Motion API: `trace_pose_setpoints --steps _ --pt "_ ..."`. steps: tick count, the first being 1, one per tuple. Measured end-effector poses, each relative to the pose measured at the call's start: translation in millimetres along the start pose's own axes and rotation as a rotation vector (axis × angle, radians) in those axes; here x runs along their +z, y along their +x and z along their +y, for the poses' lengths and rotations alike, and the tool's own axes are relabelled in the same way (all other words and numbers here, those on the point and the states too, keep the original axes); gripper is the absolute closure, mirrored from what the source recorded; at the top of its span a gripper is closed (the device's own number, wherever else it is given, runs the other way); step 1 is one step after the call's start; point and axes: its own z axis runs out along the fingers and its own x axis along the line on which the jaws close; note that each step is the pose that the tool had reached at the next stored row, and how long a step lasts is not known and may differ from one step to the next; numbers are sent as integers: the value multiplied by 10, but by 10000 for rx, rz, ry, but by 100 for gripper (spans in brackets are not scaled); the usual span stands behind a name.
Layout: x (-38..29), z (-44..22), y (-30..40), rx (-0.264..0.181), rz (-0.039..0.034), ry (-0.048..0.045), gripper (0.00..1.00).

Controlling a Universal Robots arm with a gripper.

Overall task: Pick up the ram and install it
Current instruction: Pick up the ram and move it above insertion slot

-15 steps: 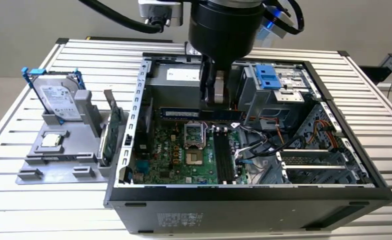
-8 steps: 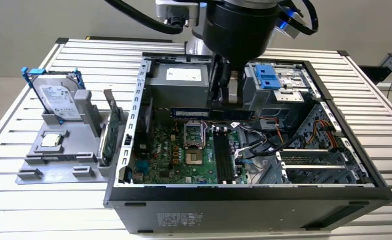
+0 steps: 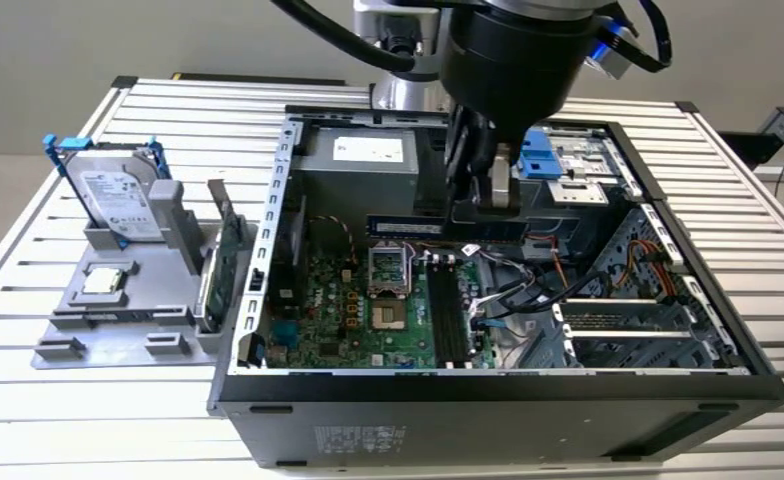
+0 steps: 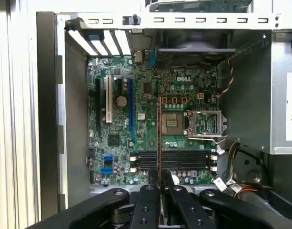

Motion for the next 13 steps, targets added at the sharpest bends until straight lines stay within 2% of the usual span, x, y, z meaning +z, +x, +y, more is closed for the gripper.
trace_pose_setpoints --steps 9,13 --pt "-7 -191 -6 43 -1 -12 100" --pt "-9 -253 -9 43 -1 -12 100"
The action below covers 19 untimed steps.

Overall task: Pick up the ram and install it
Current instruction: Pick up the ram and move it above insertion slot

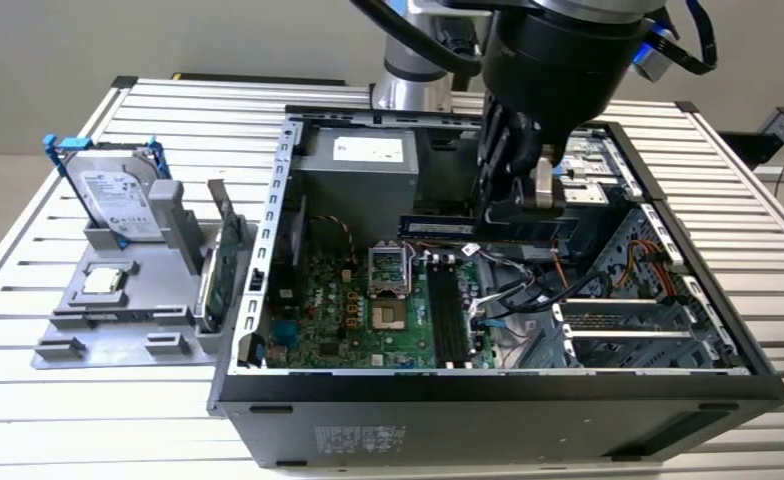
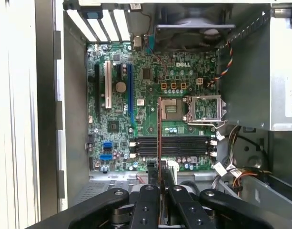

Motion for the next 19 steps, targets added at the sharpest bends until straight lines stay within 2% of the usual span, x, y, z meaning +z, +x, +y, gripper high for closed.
trace_pose_setpoints --steps 19 --pt "-10 -272 -10 -1 1 0 100"
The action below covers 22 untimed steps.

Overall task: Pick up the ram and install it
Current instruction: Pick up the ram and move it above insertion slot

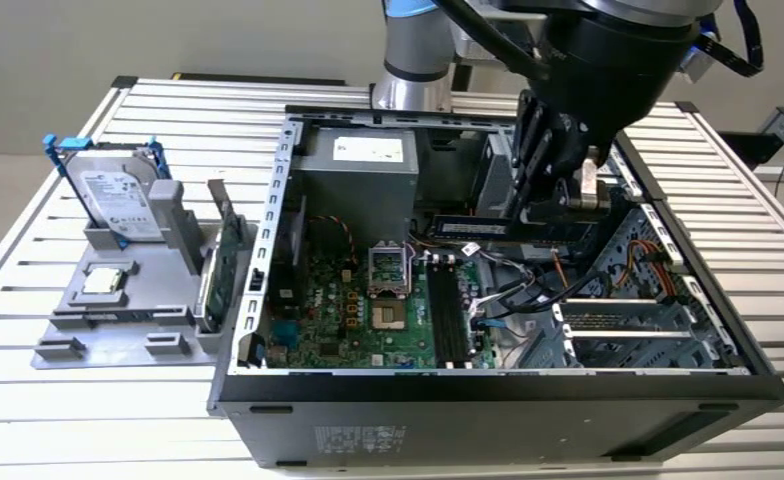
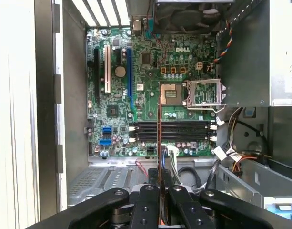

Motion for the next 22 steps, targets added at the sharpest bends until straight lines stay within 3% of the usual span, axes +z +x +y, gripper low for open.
trace_pose_setpoints --steps 10,22 --pt "-3 -98 -4 1 0 0 100" --pt "-4 -110 -4 2 -1 0 100"
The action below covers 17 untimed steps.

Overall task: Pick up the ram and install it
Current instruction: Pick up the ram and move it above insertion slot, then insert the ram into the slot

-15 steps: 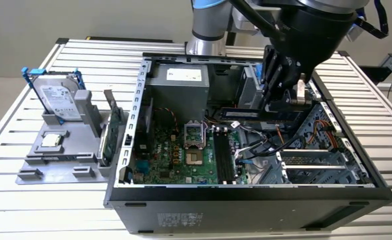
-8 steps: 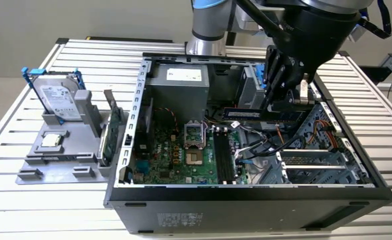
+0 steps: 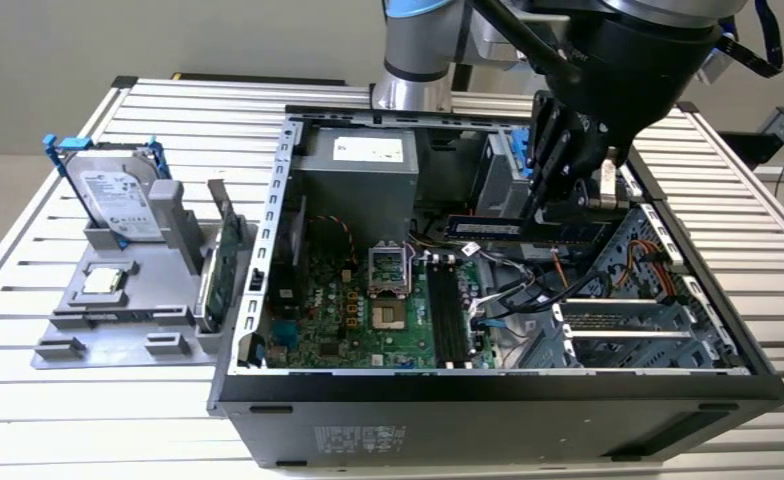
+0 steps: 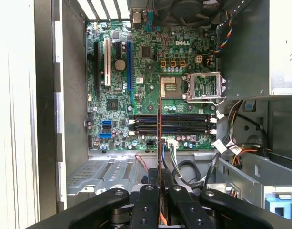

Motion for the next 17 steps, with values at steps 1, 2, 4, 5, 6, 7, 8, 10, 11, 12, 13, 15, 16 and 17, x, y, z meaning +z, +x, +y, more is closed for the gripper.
trace_pose_setpoints --steps 1,2,4,5,6,7,8,10,11,12,13,15,16,17 --pt "0 0 0 7 0 0 100" --pt "0 0 0 20 0 0 100" --pt "1 0 0 84 -4 1 100" --pt "2 0 0 143 -6 1 100" --pt "2 0 0 209 -7 1 100" --pt "2 0 0 281 -10 1 100" --pt "3 0 0 353 -12 1 100" --pt "4 0 0 502 -17 1 100" --pt "5 0 0 575 -19 2 100" --pt "6 0 0 655 -22 2 100" --pt "7 0 0 734 -25 2 100" --pt "9 0 0 891 -31 3 100" --pt "11 0 0 970 -33 3 100" --pt "12 0 0 1047 -36 4 100"
